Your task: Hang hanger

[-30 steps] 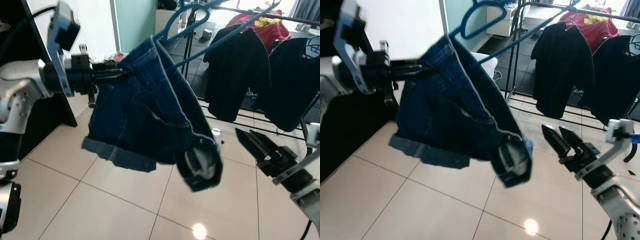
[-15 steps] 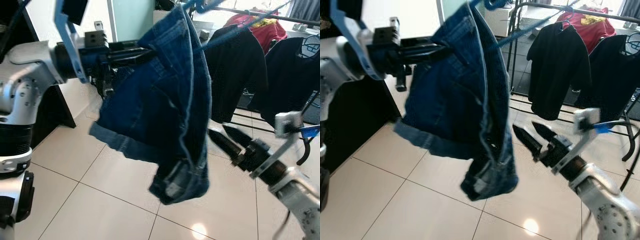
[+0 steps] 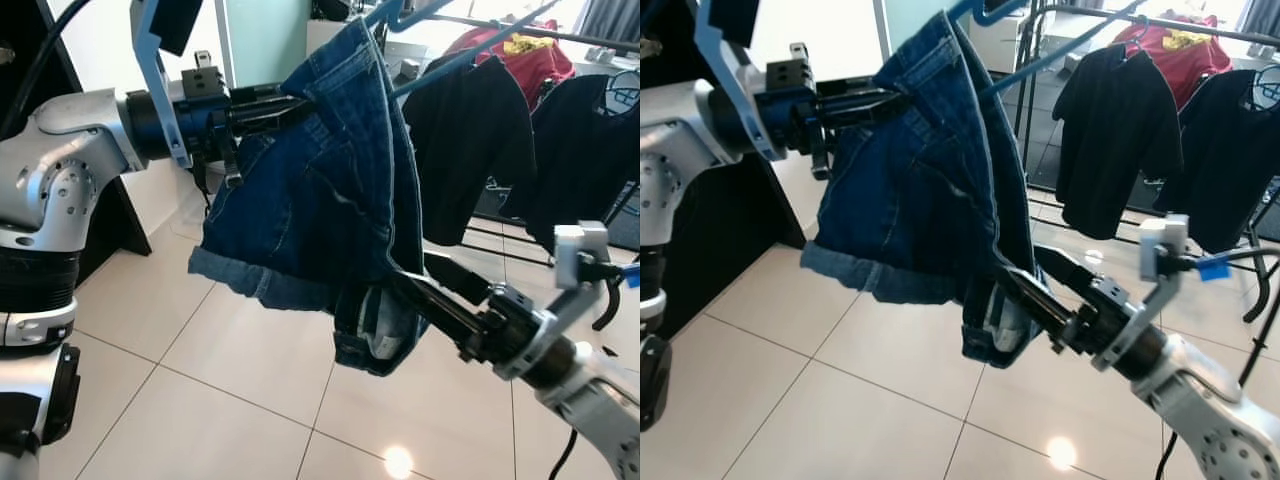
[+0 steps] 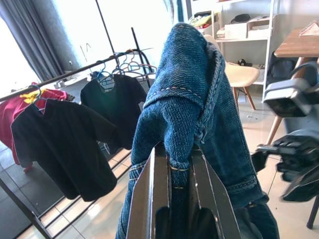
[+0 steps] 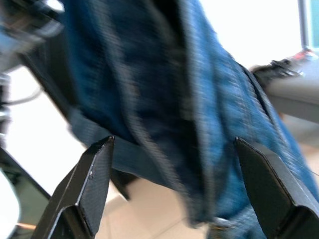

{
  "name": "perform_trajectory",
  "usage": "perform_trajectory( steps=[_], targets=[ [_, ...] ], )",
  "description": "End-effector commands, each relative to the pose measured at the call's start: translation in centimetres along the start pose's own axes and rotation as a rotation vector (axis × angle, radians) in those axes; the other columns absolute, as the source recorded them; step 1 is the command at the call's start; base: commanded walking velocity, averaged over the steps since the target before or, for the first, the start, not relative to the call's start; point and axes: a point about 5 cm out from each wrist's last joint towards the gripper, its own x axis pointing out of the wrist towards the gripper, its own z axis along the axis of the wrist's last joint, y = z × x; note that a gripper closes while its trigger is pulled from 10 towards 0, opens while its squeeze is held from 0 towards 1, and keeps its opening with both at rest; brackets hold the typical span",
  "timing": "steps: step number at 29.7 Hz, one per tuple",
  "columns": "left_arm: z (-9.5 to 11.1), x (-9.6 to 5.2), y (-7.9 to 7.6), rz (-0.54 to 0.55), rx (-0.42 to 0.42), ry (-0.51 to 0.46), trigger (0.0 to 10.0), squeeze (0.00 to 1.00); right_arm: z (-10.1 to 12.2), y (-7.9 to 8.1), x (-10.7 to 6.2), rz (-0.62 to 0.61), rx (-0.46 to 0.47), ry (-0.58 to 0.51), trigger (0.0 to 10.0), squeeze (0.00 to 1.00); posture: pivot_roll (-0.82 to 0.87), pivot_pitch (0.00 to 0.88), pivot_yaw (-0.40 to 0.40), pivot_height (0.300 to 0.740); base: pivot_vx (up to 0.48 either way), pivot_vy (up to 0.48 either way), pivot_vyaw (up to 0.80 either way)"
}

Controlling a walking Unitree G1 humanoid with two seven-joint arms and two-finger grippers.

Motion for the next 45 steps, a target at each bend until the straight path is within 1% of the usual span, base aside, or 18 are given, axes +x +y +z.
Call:
perform_trajectory(
  steps=[1, 2, 3, 5, 7, 9, 11, 13, 17, 19, 23, 25, 26, 29, 30, 36, 38, 45],
  targets=[
    [1.3, 0.5, -0.4, -0.027, 0.032, -0.049, 0.0, 0.00, -0.6, -0.6, -0.1, -0.054, -0.005, 0.054, 10.0, 0.00, -0.05, 0.082, -0.012, 0.740, 0.000, 0.000, 0.00],
    [1.3, 0.5, -0.4, -0.025, 0.034, -0.048, 0.0, 0.00, -0.6, -0.8, -0.1, -0.067, -0.011, 0.067, 10.0, 0.00, -0.05, 0.082, -0.012, 0.740, 0.000, 0.000, 0.00],
    [1.4, 0.5, -0.3, -0.016, 0.038, -0.048, 0.0, 0.00, -1.1, -1.3, -0.2, -0.109, -0.035, 0.114, 10.0, 0.00, -0.05, 0.082, -0.012, 0.740, 0.000, 0.000, 0.00],
    [1.5, 0.5, -0.3, -0.010, 0.041, -0.048, 0.0, 0.00, -1.3, -1.6, -0.3, -0.134, -0.051, 0.146, 10.0, 0.00, -0.05, 0.082, -0.012, 0.740, 0.000, 0.000, 0.00],
    [1.5, 0.5, -0.3, -0.010, 0.041, -0.048, 0.0, 0.00, -1.3, -1.6, -0.3, -0.134, -0.051, 0.146, 10.0, 0.00, -0.05, 0.082, -0.012, 0.740, 0.000, 0.000, 0.00],
    [1.7, 0.4, -0.1, 0.003, 0.043, -0.056, 0.0, 0.00, -1.9, -2.2, -0.6, -0.192, -0.093, 0.217, 10.0, 0.00, -0.05, 0.081, -0.014, 0.740, 0.000, 0.000, 0.00],
    [1.7, 0.4, -0.1, 0.003, 0.043, -0.056, 0.0, 0.00, -1.9, -2.2, -0.6, -0.192, -0.093, 0.217, 10.0, 0.00, -0.05, 0.081, -0.014, 0.740, 0.000, 0.000, 0.00],
    [1.9, 0.5, -0.1, 0.006, 0.044, -0.061, 0.0, 0.00, -2.3, -2.5, -0.7, -0.218, -0.114, 0.266, 10.0, 0.00, -0.05, 0.081, -0.013, 0.740, 0.000, 0.000, 0.00],
    [2.0, 0.5, -0.1, 0.008, 0.046, -0.062, 0.0, 0.00, -2.8, -2.7, -0.9, -0.235, -0.123, 0.313, 10.0, 0.00, -0.05, 0.084, -0.013, 0.740, 0.000, 0.000, 0.00],
    [2.1, 0.4, 0.1, 0.018, 0.049, -0.064, 0.0, 0.00, -3.9, -3.5, -1.8, -0.296, -0.143, 0.443, 10.0, 0.00, -0.05, 0.084, -0.014, 0.740, 0.000, 0.000, 0.00],
    [2.2, 0.3, 0.1, 0.026, 0.051, -0.066, 0.0, 0.00, -4.4, -4.0, -2.2, -0.341, -0.129, 0.480, 10.0, 0.00, -0.05, 0.084, -0.014, 0.740, 0.000, 0.000, 0.00],
    [2.3, 0.2, 0.2, 0.028, 0.052, -0.067, 0.0, 0.00, -3.6, -4.7, -2.0, -0.385, -0.132, 0.418, 10.0, 0.00, -0.05, 0.085, -0.015, 0.740, 0.000, 0.000, 0.00],
    [2.4, 0.2, 0.3, 0.028, 0.053, -0.066, 0.0, 0.00, -3.2, -5.0, -1.9, -0.405, -0.141, 0.388, 0.0, 0.00, -0.05, 0.085, -0.015, 0.740, 0.000, 0.000, 0.00],
    [2.4, 0.2, 0.3, 0.027, 0.053, -0.065, 0.0, 0.00, -3.0, -5.2, -1.9, -0.418, -0.149, 0.371, 0.0, 0.00, -0.05, 0.085, -0.015, 0.740, 0.000, 0.000, 0.00],
    [2.4, 0.2, 0.3, 0.024, 0.052, -0.063, 0.0, 0.00, -2.2, -5.3, -1.5, -0.425, -0.159, 0.303, 0.0, 0.00, -0.05, 0.085, -0.016, 0.740, 0.000, 0.000, 0.00],
    [2.3, 0.1, 0.2, 0.015, 0.053, -0.061, 0.0, 0.00, -1.6, -5.4, -1.3, -0.430, -0.164, 0.258, 0.0, 0.00, -0.05, 0.086, -0.016, 0.740, 0.000, 0.000, 0.00],
    [2.1, 0.0, -0.1, -0.012, 0.051, -0.050, 0.0, 0.00, -0.8, -5.6, -1.3, -0.434, -0.165, 0.203, 0.0, 0.00, -0.05, 0.085, -0.016, 0.740, 0.000, 0.000, 0.00],
    [1.8, -0.2, -0.5, -0.033, 0.047, -0.042, 0.0, 0.00, -0.3, -5.6, -1.2, -0.429, -0.170, 0.175, 0.0, 0.00, -0.05, 0.086, -0.017, 0.740, 0.000, 0.000, 0.00]
  ],
)
